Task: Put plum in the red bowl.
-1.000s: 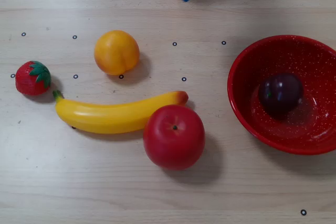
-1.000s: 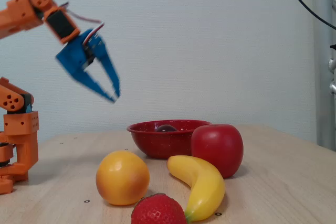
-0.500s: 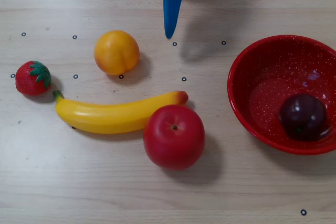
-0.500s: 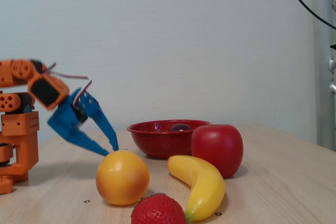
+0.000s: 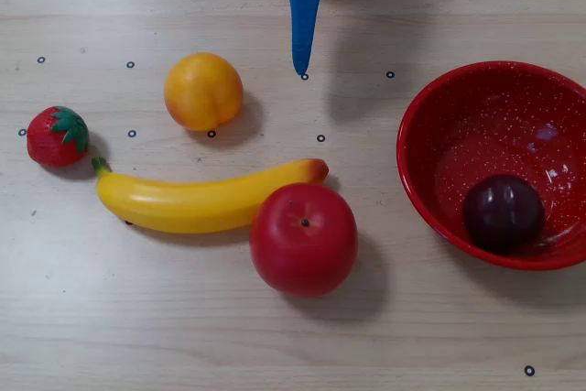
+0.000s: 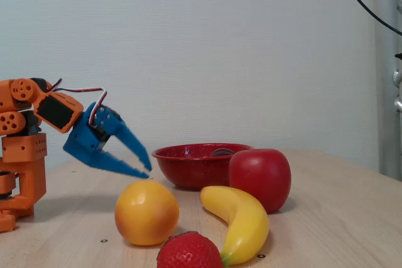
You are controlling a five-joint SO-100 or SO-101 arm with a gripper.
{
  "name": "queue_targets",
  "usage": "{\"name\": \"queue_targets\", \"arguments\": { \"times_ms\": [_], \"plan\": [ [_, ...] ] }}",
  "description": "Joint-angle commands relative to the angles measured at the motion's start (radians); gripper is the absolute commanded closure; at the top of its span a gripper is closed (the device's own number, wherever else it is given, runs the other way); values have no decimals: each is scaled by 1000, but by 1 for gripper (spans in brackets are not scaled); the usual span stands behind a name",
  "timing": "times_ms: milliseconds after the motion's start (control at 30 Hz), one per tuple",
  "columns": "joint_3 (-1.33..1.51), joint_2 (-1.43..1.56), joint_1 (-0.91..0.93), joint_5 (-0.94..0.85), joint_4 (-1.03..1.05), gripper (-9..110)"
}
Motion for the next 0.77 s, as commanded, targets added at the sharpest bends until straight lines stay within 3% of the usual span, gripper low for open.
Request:
{"name": "queue_targets", "arguments": {
  "times_ms": [0,733],
  "plan": [
    [9,15,35,-44,51,101],
    [9,15,21,-112,55,101]
  ]
}}
